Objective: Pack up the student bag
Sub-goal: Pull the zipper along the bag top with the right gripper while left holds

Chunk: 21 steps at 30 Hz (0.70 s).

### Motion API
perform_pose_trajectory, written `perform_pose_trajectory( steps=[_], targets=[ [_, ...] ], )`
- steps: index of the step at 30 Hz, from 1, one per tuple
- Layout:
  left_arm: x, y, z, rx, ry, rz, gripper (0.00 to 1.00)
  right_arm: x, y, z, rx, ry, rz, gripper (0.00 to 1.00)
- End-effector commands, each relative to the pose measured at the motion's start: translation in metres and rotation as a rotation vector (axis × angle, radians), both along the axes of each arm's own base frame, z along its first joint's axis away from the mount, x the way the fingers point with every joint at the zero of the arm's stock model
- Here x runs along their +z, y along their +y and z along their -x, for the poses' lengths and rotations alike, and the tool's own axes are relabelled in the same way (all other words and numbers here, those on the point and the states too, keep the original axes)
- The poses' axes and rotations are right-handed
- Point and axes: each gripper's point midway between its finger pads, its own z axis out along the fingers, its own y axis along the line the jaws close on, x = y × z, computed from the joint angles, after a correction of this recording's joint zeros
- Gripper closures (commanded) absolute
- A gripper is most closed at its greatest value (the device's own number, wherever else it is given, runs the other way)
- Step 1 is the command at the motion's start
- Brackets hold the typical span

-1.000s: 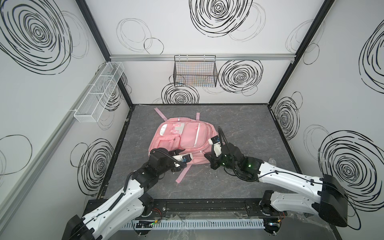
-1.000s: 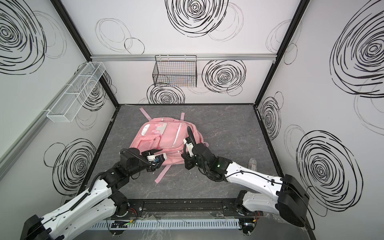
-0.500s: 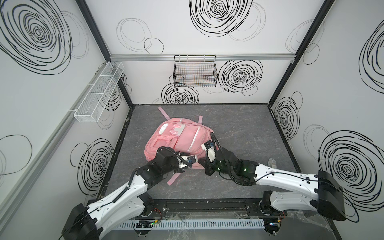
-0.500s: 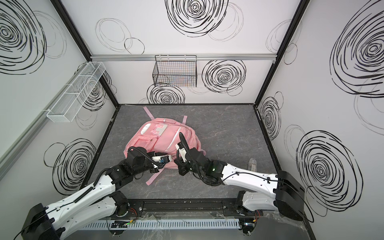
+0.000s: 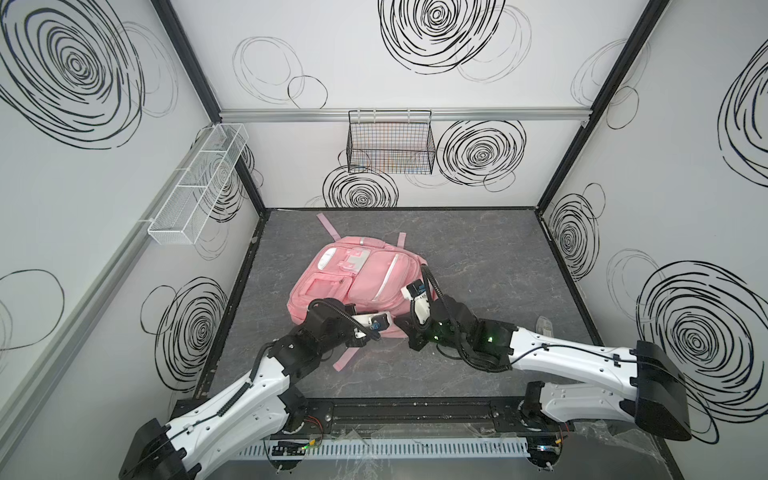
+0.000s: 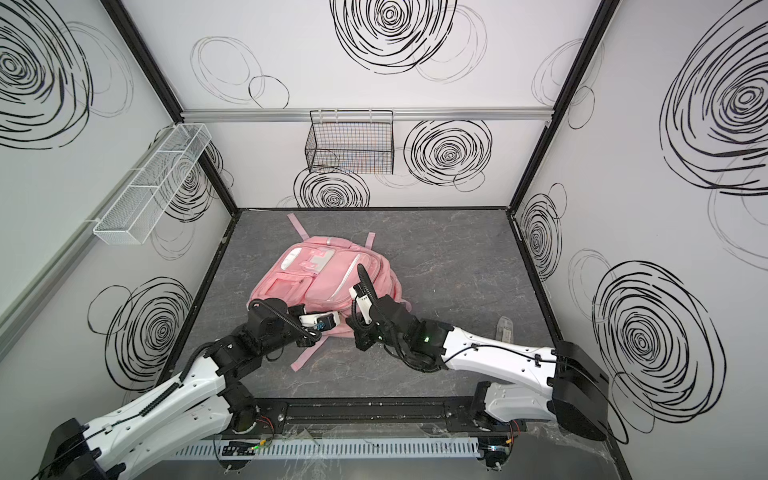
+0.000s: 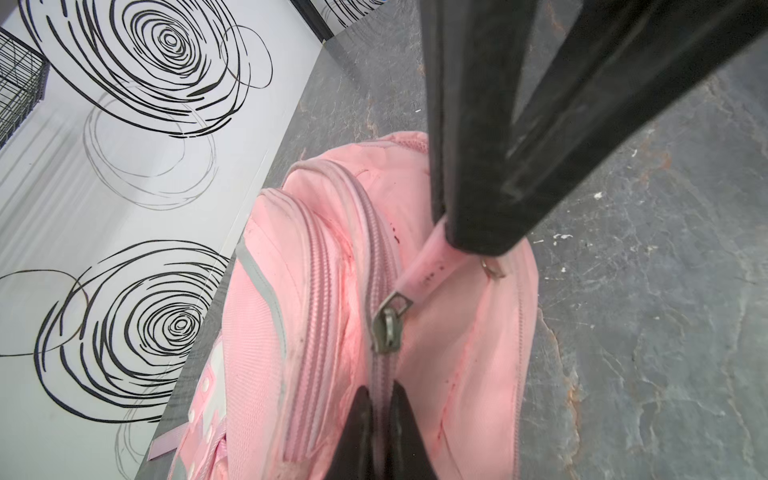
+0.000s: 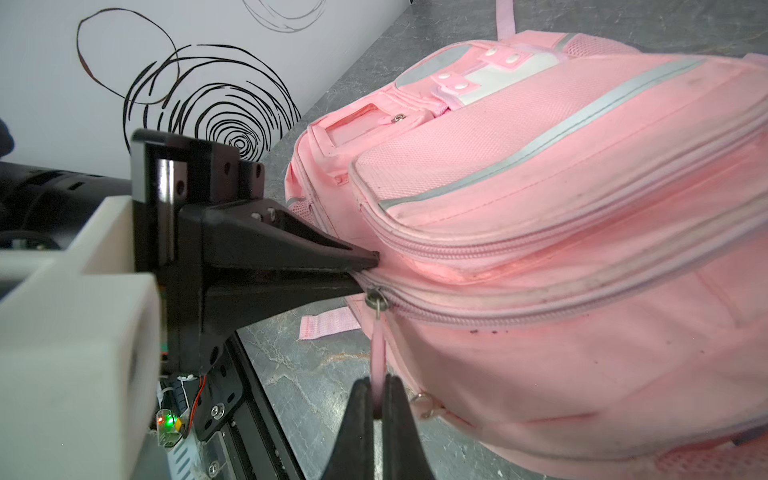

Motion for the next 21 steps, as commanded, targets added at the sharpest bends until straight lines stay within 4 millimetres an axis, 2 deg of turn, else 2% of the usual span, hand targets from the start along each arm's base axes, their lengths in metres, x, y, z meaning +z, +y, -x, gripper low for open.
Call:
perform_pose_trajectory(
  steps=[1, 14, 19, 20, 21],
  targets=[
    [0.013, 0.001, -0.005, 0.016, -0.059, 0.031, 1.0, 0.043, -0.007, -0.02, -0.079, -0.072, -0.091, 1.0],
    [0.012, 0.005, -0.005, 0.026, -0.071, 0.022, 1.0, 0.029, -0.056, -0.047, -0.217, -0.052, -0.048, 1.0],
    [0.013, 0.005, -0.005, 0.025, -0.075, 0.028, 1.0, 0.033, -0.057, -0.046, -0.203, -0.057, -0.068, 1.0],
    [0.014, 0.003, -0.004, 0.014, -0.07, 0.034, 0.9, 0.035, -0.054, -0.043, -0.178, -0.056, -0.081, 1.0],
    [0.016, 0.001, -0.001, -0.002, -0.068, 0.045, 0.65, 0.038, -0.05, -0.04, -0.157, -0.057, -0.096, 1.0]
  ],
)
